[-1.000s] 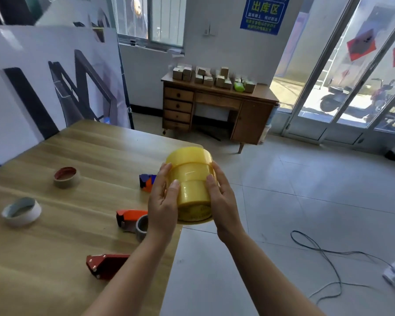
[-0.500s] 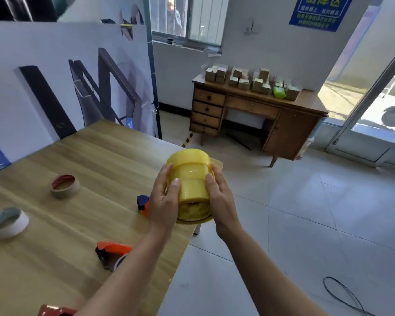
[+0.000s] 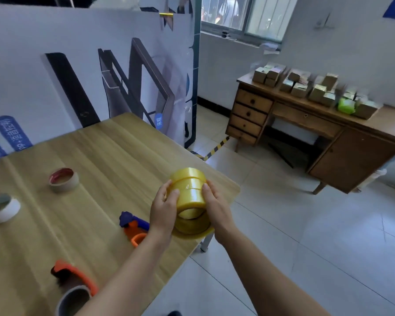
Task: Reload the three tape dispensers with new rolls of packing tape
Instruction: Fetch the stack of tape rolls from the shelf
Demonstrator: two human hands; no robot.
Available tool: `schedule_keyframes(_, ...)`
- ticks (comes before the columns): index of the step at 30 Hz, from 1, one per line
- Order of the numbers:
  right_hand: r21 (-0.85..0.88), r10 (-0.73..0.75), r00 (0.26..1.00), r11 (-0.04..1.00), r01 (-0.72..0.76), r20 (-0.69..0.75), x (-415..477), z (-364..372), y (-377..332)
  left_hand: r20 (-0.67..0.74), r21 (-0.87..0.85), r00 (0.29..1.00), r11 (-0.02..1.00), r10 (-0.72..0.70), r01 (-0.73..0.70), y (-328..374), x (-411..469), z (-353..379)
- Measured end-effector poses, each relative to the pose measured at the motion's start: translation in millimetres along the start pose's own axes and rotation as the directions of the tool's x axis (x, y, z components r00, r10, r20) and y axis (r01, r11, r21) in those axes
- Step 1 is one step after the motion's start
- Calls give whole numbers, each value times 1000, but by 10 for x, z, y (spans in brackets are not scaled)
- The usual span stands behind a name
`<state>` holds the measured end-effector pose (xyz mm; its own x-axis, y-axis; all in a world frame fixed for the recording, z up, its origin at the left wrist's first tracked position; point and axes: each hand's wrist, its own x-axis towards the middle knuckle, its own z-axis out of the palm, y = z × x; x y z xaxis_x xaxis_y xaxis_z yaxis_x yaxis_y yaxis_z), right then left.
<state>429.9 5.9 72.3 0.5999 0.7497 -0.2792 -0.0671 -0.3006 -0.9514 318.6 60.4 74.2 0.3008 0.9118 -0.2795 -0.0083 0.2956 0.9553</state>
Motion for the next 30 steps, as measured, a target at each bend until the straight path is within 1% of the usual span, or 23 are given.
schedule_keyframes(3, -36, 68, 997, 997, -66, 46, 392, 5, 67, -63, 63, 997, 997, -48, 52, -89, 326, 97)
schedule_keyframes(5, -76, 119, 991, 991, -114, 65, 667, 28, 95, -85, 88, 990, 989, -114, 121, -158, 581, 156)
schedule_keyframes(10, -171, 244, 958, 961, -217, 153, 1257, 88, 114, -130, 37, 943, 949, -305, 313, -260, 1185, 297)
schedule_keyframes(12, -197, 291, 938, 947, -255, 187, 1466, 100, 133, -132, 45, 912, 917, -388, 396, -282, 1377, 345)
schedule_keyframes(15, -255, 350, 912, 921, -294, 213, 1719, 107, 179, -123, 12, 846, 852, -518, 523, -313, 1602, 400)
schedule_keyframes(18, -292, 408, 881, 896, -335, 238, 1916, 137, 186, -148, 0, 794, 803, -590, 597, -329, 1779, 417)
schedule_keyframes(20, -328, 484, 849, 853, -406, 209, 2037, 162, 149, -109, 10, 766, 770, -634, 638, -295, 1888, 414)
schedule_keyframes(22, -361, 578, 794, 793, -492, 188, 2125, 167, 115, -42, 38, 742, 741, -669, 670, -231, 1930, 400)
schedule_keyframes(23, -380, 603, 773, 774, -507, 197, 2161, 162, 102, -15, 61, 739, 737, -674, 673, -217, 1937, 389)
schedule_keyframes(25, -432, 606, 760, 765, -477, 235, 2212, 142, 101, 5, 117, 746, 742, -666, 660, -224, 1923, 368)
schedule_keyframes(27, -482, 571, 774, 778, -403, 276, 2256, 99, 136, -10, 148, 791, 781, -612, 607, -311, 1930, 355)
schedule_keyframes(29, -556, 528, 792, 775, -300, 307, 2306, 69, 175, -68, 197, 824, 802, -563, 564, -384, 1937, 353)
schedule_keyframes(30, -603, 504, 801, 762, -235, 324, 2330, 60, 191, -111, 259, 840, 800, -532, 541, -410, 1943, 355)
